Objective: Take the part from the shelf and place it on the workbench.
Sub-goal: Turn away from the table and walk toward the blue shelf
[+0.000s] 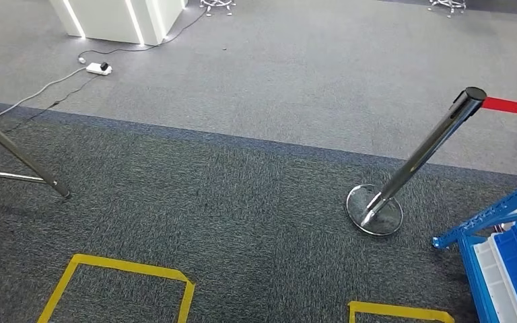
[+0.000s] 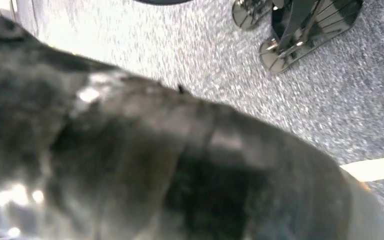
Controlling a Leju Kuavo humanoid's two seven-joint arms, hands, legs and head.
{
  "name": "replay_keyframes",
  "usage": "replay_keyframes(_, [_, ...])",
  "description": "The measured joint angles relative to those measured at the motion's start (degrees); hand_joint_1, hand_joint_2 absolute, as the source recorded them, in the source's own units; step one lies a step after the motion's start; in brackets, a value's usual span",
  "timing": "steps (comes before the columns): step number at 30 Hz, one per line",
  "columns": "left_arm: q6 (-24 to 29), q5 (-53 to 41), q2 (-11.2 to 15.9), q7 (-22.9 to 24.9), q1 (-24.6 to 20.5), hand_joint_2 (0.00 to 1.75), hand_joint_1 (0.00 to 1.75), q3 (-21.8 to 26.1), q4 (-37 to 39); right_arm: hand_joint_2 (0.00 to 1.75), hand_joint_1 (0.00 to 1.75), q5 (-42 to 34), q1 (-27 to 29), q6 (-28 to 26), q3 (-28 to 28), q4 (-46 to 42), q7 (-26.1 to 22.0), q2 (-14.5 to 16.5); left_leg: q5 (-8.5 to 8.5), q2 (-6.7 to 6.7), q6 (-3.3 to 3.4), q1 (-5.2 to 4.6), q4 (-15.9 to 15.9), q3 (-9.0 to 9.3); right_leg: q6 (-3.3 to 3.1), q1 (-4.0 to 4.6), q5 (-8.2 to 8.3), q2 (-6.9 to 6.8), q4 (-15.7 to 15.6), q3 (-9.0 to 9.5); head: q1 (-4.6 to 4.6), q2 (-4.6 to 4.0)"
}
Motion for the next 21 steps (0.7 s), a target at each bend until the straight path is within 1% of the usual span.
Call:
replay_keyframes(1, [0.01, -0.02, 0.02, -0.02, 0.08, 0.0, 0.0, 0.05, 0.0, 0.0, 0.0, 0.1, -0.05, 0.01, 0.0, 0.02, 0.04, 0.01, -0.04, 0.71, 0.11, -0.12, 0.01, -0.04, 0.17, -0.06, -1.75, -0.83, 3.87, -1.94, 0.0, 0.0])
replay_keyframes(2, [0.02, -0.02, 0.06, -0.02, 0.15, 0.0, 0.0, 0.11, 0.0, 0.0, 0.0, 0.21, -0.07, 0.02, 0.0, 0.04, 0.07, 0.01, -0.12, 1.45, 0.16, -0.23, 0.03, -0.05, 0.31, -0.16, -2.74, -1.25, 6.9, -3.43, 0.0, 0.0])
replay_keyframes(3, [0.03, -0.03, 0.09, -0.02, 0.19, 0.0, 0.0, 0.2, 0.0, 0.0, 0.0, 0.32, -0.06, 0.03, -0.01, 0.05, 0.08, 0.01, -0.22, 2.14, 0.17, -0.31, 0.05, -0.02, 0.38, -0.24, -2.64, -1.5, 8.1, -4.0, 0.0, 0.0])
replay_keyframes(4, [0.05, -0.04, 0.13, -0.02, 0.17, 0.0, 0.0, 0.28, 0.0, 0.0, 0.0, 0.38, -0.01, 0.03, -0.01, 0.07, 0.09, 0.01, -0.35, 2.75, 0.13, -0.35, 0.08, 0.07, 0.38, -0.3, -1.49, -1.72, 7.08, -3.44, 0.01, 0.0])
replay_keyframes(5, [0.07, -0.05, 0.15, -0.02, 0.14, 0.0, 0.0, 0.35, 0.0, 0.0, 0.0, 0.43, 0.03, 0.04, -0.02, 0.07, 0.1, 0.01, -0.51, 3.27, 0.05, -0.37, 0.11, 0.23, 0.3, -0.33, 0.39, -2.08, 4.08, -1.82, 0.0, 0.0])
replay_keyframes(6, [0.09, -0.06, 0.15, -0.02, 0.1, 0.0, 0.0, 0.4, 0.0, 0.0, 0.0, 0.46, 0.06, 0.04, -0.02, 0.07, 0.1, 0.01, -0.7, 3.77, -0.08, -0.38, 0.16, 0.44, 0.13, -0.3, 2.34, -2.88, 0.1, 0.33, 0.01, 0.0])
replay_keyframes(7, [0.11, -0.08, 0.16, -0.02, 0.08, 0.0, 0.0, 0.45, 0.0, 0.0, 0.0, 0.49, 0.05, 0.04, -0.02, 0.07, 0.11, 0.0, -0.95, 4.25, -0.33, -0.51, 0.24, 0.63, -0.18, -0.02, 3.62, -3.98, -3.53, 2.23, 0.0, 0.0])
replay_keyframes(8, [0.13, -0.09, 0.16, -0.02, 0.07, 0.0, 0.0, 0.51, 0.0, 0.0, 0.0, 0.51, -0.01, 0.04, -0.02, 0.07, 0.11, 0.01, -1.18, 4.72, -0.62, -0.6, 0.31, 0.79, -0.55, 0.24, 4.34, -4.76, -6.07, 3.52, -0.01, 0.0])
replay_keyframes(9, [0.15, -0.11, 0.17, -0.02, 0.05, 0.0, 0.0, 0.57, 0.0, 0.0, 0.0, 0.52, -0.07, 0.04, -0.02, 0.08, 0.11, 0.01, -1.37, 5.18, -0.93, -0.69, 0.35, 0.92, -0.92, 0.51, 4.45, -5.24, -7.35, 4.09, -0.02, 0.0])
replay_keyframes(10, [0.15, -0.13, 0.19, -0.02, 0.01, 0.0, 0.0, 0.65, 0.0, 0.0, 0.0, 0.52, -0.1, 0.03, -0.02, 0.08, 0.11, 0.02, -1.51, 5.64, -1.23, -0.76, 0.34, 1.06, -1.25, 0.78, 4.29, -5.08, -7.66, 4.09, -0.03, 0.0])
replay_keyframes(11, [0.16, -0.13, 0.2, -0.02, -0.06, 0.0, 0.0, 0.72, 0.0, 0.0, 0.0, 0.53, -0.11, 0.02, -0.02, 0.09, 0.11, 0.02, -1.62, 6.1, -1.5, -0.73, 0.31, 1.27, -1.56, 0.71, 4.37, -4.4, -7.79, 4.07, -0.04, 0.0])
replay_keyframes(12, [0.16, -0.11, 0.21, -0.03, -0.12, 0.0, 0.0, 0.77, 0.0, 0.0, 0.0, 0.53, -0.06, 0.01, -0.02, 0.09, 0.11, 0.04, -1.94, 6.01, -1.79, -0.62, 0.52, 1.42, -1.84, 0.6, 4.47, -3.85, -8.01, 4.18, -0.03, 0.0])
replay_keyframes(13, [0.15, -0.09, 0.22, -0.07, -0.16, 0.0, 0.0, 0.81, 0.0, 0.0, 0.0, 0.53, -0.02, -0.03, -0.02, 0.09, 0.11, 0.07, -2.72, 5.15, -2.05, -0.52, 1.45, 1.2, -2.19, 0.46, 4.61, -3.3, -8.25, 4.3, -0.05, 0.0])
replay_keyframes(14, [0.15, -0.07, 0.23, -0.1, -0.17, 0.0, 0.0, 0.84, 0.0, 0.0, 0.0, 0.53, -0.05, -0.06, -0.02, 0.09, 0.11, 0.09, -4.13, 3.8, -2.31, -0.41, 3.54, 0.35, -2.55, 0.27, 4.77, -2.78, -8.48, 4.42, -0.07, 0.0])
replay_keyframes(15, [0.14, -0.04, 0.24, -0.14, -0.14, 0.0, 0.0, 0.87, 0.0, 0.0, 0.0, 0.53, -0.08, -0.09, -0.02, 0.09, 0.11, 0.12, -5.98, 2.18, -2.48, -0.25, 6.78, -1.13, -2.81, 0.2, 4.87, -2.3, -8.57, 4.45, -0.09, 0.0])
replay_keyframes(16, [0.14, -0.02, 0.24, -0.16, -0.1, 0.0, 0.0, 0.91, 0.0, 0.0, 0.0, 0.53, -0.14, -0.11, -0.02, 0.09, 0.12, 0.13, -7.88, 0.95, -2.59, -0.2, 10.76, -3.08, -3.0, 0.22, 4.91, -1.73, -8.56, 4.38, -0.12, 0.0])
replay_keyframes(17, [0.13, -0.01, 0.24, -0.17, 0.0, 0.0, 0.0, 0.95, 0.0, 0.0, 0.0, 0.53, -0.17, -0.11, -0.02, 0.09, 0.13, 0.13, -9.17, 0.41, -2.68, -0.14, 14.38, -4.92, -3.08, 0.25, 4.93, -1.09, -8.53, 4.34, -0.13, 0.0])
replay_keyframes(18, [0.11, 0.01, 0.25, -0.17, 0.1, 0.0, 0.0, 0.97, 0.0, 0.0, 0.0, 0.54, -0.16, -0.11, -0.02, 0.09, 0.13, 0.13, -9.38, 0.22, -2.72, -0.1, 16.5, -6.11, -3.1, 0.28, 4.93, -0.36, -8.48, 4.35, -0.13, 0.0])
replay_keyframes(19, [0.1, 0.02, 0.25, -0.17, 0.17, 0.0, 0.0, 0.98, 0.0, 0.0, 0.0, 0.54, -0.14, -0.1, -0.02, 0.09, 0.13, 0.13, -8.43, 0.14, -2.72, -0.08, 16.59, -6.42, -3.09, 0.29, 4.91, 0.42, -8.4, 4.38, -0.13, 0.0])
replay_keyframes(20, [0.09, 0.04, 0.25, -0.17, 0.2, 0.0, 0.0, 0.98, 0.0, 0.0, 0.0, 0.55, -0.13, -0.1, -0.02, 0.09, 0.13, 0.14, -6.45, 0.0, -2.66, -0.06, 14.39, -5.68, -3.03, 0.26, 4.88, 1.21, -8.26, 4.42, -0.13, 0.0])
replay_keyframes(21, [0.08, 0.04, 0.26, -0.18, 0.2, 0.0, 0.0, 0.98, 0.0, 0.0, 0.0, 0.55, -0.13, -0.09, -0.02, 0.09, 0.13, 0.16, -3.99, -0.57, -2.57, -0.02, 10.62, -4.23, -2.91, 0.21, 4.8, 1.97, -8.06, 4.42, -0.13, 0.0])
